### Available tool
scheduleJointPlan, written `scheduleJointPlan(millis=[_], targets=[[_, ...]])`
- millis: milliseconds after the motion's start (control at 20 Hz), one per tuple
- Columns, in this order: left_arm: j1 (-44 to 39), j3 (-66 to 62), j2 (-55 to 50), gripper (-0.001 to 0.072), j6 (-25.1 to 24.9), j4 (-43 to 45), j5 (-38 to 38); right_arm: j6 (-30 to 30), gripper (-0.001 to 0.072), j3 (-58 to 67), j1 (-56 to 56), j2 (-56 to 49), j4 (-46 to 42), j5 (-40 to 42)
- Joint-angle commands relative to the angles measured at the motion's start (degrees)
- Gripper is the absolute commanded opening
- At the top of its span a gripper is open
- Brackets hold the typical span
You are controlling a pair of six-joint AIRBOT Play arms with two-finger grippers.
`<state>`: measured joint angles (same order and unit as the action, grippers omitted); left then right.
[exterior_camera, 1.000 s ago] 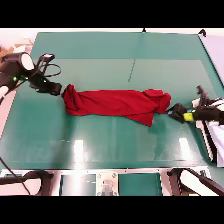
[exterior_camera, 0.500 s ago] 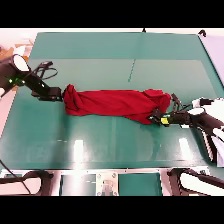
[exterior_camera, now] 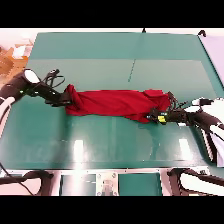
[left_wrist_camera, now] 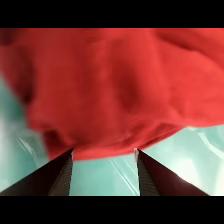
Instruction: Fold the shirts.
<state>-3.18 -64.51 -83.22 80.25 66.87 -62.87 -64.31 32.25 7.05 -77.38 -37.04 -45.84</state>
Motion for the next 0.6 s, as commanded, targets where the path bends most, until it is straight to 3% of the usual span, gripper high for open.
scheduleJointPlan(millis=[0, 350, 450, 500, 550], targets=[[-5.29, 0.37, -0.02, 0.0452, 8.33, 9.92, 7.34, 0.11, 0.0017, 0.07, -0.09, -0.11, -0.24, 0.2], [-6.88, 0.5, -0.79, 0.0445, 15.15, 15.34, 7.39, 0.11, 0.0016, 0.07, -0.09, -0.11, -0.22, 0.2], [-6.88, 0.52, -2.14, 0.0231, 15.37, 14.62, 7.32, 0.11, 0.0016, 0.07, -0.09, -0.11, -0.22, 0.2], [-6.88, 0.52, -2.25, 0.0018, 15.26, 13.88, 6.99, 0.11, 0.0016, 0.07, -0.07, -0.09, -0.22, 0.2], [-6.88, 0.17, -2.08, 0.0025, 15.3, 13.7, 6.34, 0.11, 0.0016, 0.2, -0.04, -0.09, -0.26, -0.02]])
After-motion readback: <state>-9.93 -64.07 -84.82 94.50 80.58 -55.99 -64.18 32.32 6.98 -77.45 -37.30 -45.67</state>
